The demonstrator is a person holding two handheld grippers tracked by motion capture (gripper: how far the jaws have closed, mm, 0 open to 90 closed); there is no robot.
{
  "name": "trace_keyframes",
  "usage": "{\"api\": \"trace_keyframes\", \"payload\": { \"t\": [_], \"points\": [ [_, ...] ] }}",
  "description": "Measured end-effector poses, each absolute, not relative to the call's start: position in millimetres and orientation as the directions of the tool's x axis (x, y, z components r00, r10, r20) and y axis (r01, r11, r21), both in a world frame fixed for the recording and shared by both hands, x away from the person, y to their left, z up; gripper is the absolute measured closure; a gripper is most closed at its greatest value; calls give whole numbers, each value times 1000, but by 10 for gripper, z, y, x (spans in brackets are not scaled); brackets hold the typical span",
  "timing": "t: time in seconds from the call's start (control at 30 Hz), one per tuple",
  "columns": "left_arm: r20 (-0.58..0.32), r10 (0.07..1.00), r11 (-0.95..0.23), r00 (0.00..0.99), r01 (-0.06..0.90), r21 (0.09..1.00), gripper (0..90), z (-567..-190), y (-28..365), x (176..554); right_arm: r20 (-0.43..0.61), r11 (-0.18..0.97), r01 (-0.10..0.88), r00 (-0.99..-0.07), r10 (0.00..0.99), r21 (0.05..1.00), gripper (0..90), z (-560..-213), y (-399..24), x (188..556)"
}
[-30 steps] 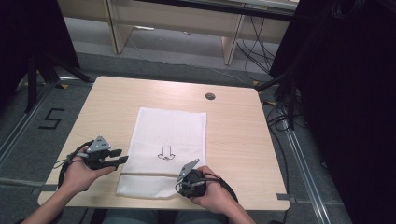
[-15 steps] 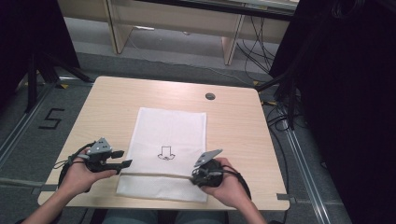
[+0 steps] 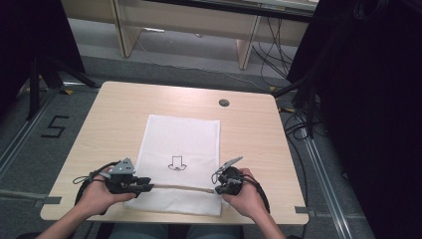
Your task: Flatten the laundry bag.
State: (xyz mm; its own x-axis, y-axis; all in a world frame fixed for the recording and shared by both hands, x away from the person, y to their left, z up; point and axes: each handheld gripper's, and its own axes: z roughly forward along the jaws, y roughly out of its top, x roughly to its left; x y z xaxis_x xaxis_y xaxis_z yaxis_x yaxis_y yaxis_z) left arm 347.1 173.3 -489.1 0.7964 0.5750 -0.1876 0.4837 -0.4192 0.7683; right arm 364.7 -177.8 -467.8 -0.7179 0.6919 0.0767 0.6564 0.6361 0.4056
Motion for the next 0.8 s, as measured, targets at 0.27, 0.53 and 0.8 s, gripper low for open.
{"api": "trace_keyframes", "payload": {
  "t": [0.27, 0.53, 0.8],
  "points": [
    [-131, 587, -542, 799, 509, 669, 697, -5017, 1785, 3543, 52, 672, 645, -734, 677, 363, 900, -4785, -1663, 3645],
    [-111, 612, -560, 783, 528, 639, 716, -5023, 1819, 3546, 73, 671, 640, -742, 667, 374, 900, -4801, -1668, 3658],
    [-122, 612, -560, 782, 536, 632, 700, -5013, 1833, 3562, 115, 641, 660, -726, 678, 392, 833, -4789, -1701, 3651]
  ]
}}
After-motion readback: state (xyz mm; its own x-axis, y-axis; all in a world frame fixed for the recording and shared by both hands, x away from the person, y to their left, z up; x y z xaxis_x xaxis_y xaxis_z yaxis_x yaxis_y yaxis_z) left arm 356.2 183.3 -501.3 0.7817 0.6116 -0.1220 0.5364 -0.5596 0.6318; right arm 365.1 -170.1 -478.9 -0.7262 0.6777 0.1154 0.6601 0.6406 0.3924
